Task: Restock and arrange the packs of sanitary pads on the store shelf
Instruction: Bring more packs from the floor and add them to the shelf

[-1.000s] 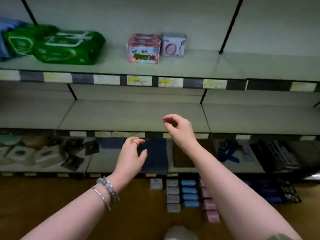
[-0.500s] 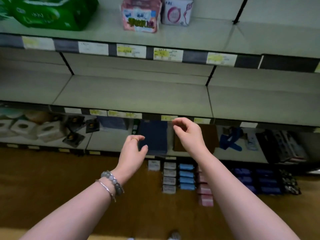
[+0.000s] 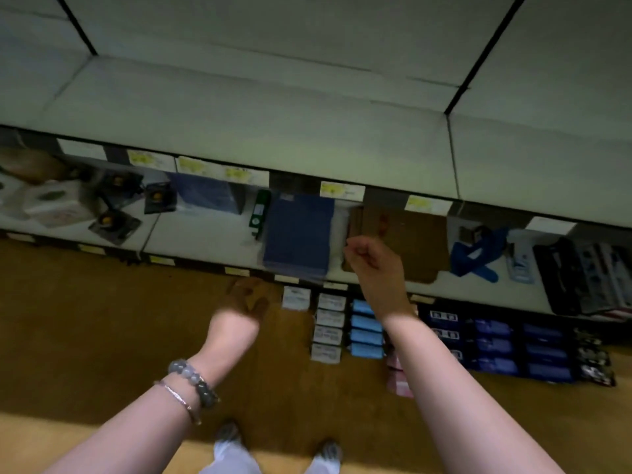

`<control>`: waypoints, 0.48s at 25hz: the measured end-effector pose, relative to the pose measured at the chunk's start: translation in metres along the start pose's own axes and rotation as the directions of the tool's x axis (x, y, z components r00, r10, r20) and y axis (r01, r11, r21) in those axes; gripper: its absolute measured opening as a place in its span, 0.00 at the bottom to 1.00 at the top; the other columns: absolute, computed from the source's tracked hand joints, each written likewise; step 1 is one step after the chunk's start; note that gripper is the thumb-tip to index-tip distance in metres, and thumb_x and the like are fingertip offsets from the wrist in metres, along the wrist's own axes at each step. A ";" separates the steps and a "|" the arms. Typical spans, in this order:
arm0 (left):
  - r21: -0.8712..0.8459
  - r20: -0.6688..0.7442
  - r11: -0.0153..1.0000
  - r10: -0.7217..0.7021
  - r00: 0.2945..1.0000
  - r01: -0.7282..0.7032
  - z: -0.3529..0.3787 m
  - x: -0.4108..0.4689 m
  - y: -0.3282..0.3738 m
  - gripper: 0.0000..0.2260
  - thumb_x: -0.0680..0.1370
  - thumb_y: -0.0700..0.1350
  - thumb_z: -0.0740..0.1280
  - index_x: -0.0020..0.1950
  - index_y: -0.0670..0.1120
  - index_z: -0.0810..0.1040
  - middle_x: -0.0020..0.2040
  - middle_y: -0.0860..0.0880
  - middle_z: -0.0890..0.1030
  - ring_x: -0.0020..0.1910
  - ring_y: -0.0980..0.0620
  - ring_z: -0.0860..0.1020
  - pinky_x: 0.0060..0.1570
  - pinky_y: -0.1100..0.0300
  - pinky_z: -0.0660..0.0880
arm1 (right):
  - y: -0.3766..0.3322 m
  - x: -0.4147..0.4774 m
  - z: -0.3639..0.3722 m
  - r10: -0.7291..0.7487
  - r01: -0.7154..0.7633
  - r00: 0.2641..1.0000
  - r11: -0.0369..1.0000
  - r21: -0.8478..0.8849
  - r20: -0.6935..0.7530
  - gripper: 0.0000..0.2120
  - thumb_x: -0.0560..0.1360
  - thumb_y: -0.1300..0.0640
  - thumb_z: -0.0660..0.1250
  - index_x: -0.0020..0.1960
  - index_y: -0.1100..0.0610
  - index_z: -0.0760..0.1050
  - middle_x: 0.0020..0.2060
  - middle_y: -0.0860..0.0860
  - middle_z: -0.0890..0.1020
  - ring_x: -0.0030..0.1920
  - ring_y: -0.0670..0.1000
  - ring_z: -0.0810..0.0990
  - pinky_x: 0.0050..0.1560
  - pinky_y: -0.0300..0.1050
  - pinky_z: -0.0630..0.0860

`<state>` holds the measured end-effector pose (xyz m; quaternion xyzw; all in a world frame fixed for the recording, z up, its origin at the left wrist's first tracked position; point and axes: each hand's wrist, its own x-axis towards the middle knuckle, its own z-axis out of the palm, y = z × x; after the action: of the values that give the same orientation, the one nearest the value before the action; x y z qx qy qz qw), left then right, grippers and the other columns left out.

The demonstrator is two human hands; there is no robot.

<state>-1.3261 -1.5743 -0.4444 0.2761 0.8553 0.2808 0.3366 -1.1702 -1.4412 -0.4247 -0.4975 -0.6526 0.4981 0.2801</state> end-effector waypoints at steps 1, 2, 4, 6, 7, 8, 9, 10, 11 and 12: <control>-0.004 -0.009 1.000 0.021 1.000 -0.021 0.010 0.017 -0.013 0.14 0.76 0.41 0.66 0.62 0.42 0.73 0.56 0.43 0.77 0.52 0.45 0.77 0.48 0.57 0.74 | 0.017 0.007 0.010 0.015 -0.015 1.000 1.000 0.028 -0.009 0.07 0.76 0.66 0.64 0.53 0.60 0.77 0.42 0.45 0.79 0.40 0.35 0.76 0.44 0.27 0.72; -0.011 -0.022 1.000 0.029 0.999 -0.029 0.020 0.032 -0.026 0.16 0.76 0.41 0.66 0.63 0.42 0.72 0.59 0.42 0.76 0.56 0.43 0.76 0.54 0.54 0.73 | 0.035 0.014 0.021 0.043 -0.042 0.999 0.998 0.054 -0.021 0.07 0.76 0.66 0.64 0.53 0.61 0.77 0.41 0.45 0.78 0.39 0.34 0.76 0.44 0.27 0.72; -0.025 -0.025 0.997 0.070 0.997 -0.070 0.038 0.055 -0.058 0.16 0.76 0.40 0.66 0.64 0.42 0.72 0.61 0.42 0.75 0.59 0.43 0.75 0.59 0.51 0.72 | 0.069 0.026 0.047 0.054 -0.049 0.997 0.995 0.082 -0.061 0.07 0.76 0.67 0.64 0.53 0.63 0.77 0.40 0.46 0.78 0.38 0.33 0.76 0.42 0.25 0.71; -0.019 -0.022 0.995 0.097 0.995 -0.098 0.053 0.073 -0.094 0.16 0.76 0.41 0.66 0.64 0.44 0.72 0.61 0.45 0.74 0.58 0.46 0.74 0.60 0.50 0.72 | 0.106 0.037 0.074 0.069 -0.061 0.995 0.993 0.103 -0.072 0.06 0.76 0.66 0.64 0.52 0.64 0.77 0.41 0.49 0.78 0.40 0.36 0.76 0.43 0.25 0.71; -0.032 -0.025 0.994 0.099 0.995 -0.100 0.061 0.081 -0.109 0.16 0.76 0.42 0.66 0.64 0.45 0.72 0.62 0.45 0.73 0.58 0.47 0.74 0.60 0.50 0.72 | 0.123 0.041 0.086 0.081 -0.073 0.994 0.991 0.113 -0.069 0.06 0.76 0.66 0.64 0.52 0.64 0.77 0.42 0.51 0.79 0.41 0.38 0.76 0.44 0.26 0.72; -0.047 -0.022 0.993 0.103 0.994 -0.104 0.072 0.092 -0.128 0.16 0.76 0.41 0.66 0.63 0.45 0.72 0.62 0.45 0.73 0.59 0.47 0.73 0.58 0.52 0.72 | 0.145 0.045 0.100 0.086 -0.077 0.994 0.989 0.124 -0.071 0.06 0.76 0.67 0.64 0.52 0.63 0.77 0.43 0.52 0.79 0.42 0.40 0.76 0.46 0.27 0.73; -0.060 -0.021 0.992 0.112 0.993 -0.113 0.085 0.102 -0.145 0.15 0.76 0.40 0.66 0.63 0.45 0.73 0.62 0.44 0.73 0.59 0.48 0.73 0.57 0.55 0.71 | 0.168 0.049 0.113 0.091 -0.080 0.993 0.988 0.134 -0.076 0.06 0.76 0.67 0.64 0.52 0.62 0.76 0.44 0.53 0.79 0.44 0.43 0.77 0.48 0.30 0.74; -0.061 -0.019 0.992 0.114 0.993 -0.115 0.098 0.113 -0.161 0.15 0.76 0.39 0.66 0.63 0.44 0.73 0.62 0.44 0.72 0.59 0.48 0.73 0.55 0.58 0.70 | 0.191 0.054 0.125 0.095 -0.084 0.992 0.987 0.141 -0.078 0.06 0.76 0.67 0.64 0.52 0.61 0.76 0.45 0.54 0.79 0.46 0.46 0.78 0.51 0.34 0.74; -0.059 -0.011 0.992 0.109 0.994 -0.110 0.111 0.124 -0.177 0.15 0.76 0.38 0.66 0.63 0.43 0.73 0.63 0.44 0.72 0.59 0.49 0.72 0.53 0.60 0.69 | 0.214 0.059 0.137 0.102 -0.090 0.992 0.987 0.133 -0.081 0.06 0.76 0.67 0.64 0.51 0.61 0.76 0.46 0.55 0.80 0.48 0.49 0.78 0.54 0.38 0.75; -0.055 -0.003 0.993 0.107 0.994 -0.107 0.125 0.133 -0.191 0.15 0.76 0.38 0.66 0.63 0.43 0.73 0.63 0.44 0.72 0.59 0.50 0.72 0.52 0.60 0.68 | 0.236 0.064 0.148 0.099 -0.089 0.992 0.990 0.113 -0.079 0.06 0.76 0.67 0.64 0.51 0.61 0.76 0.47 0.56 0.80 0.49 0.50 0.78 0.55 0.41 0.75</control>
<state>-1.3716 -1.5815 -0.7046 0.3120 0.8312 0.3221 0.3285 -1.2328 -1.4347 -0.7042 -0.5323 -0.5878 0.5242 0.3104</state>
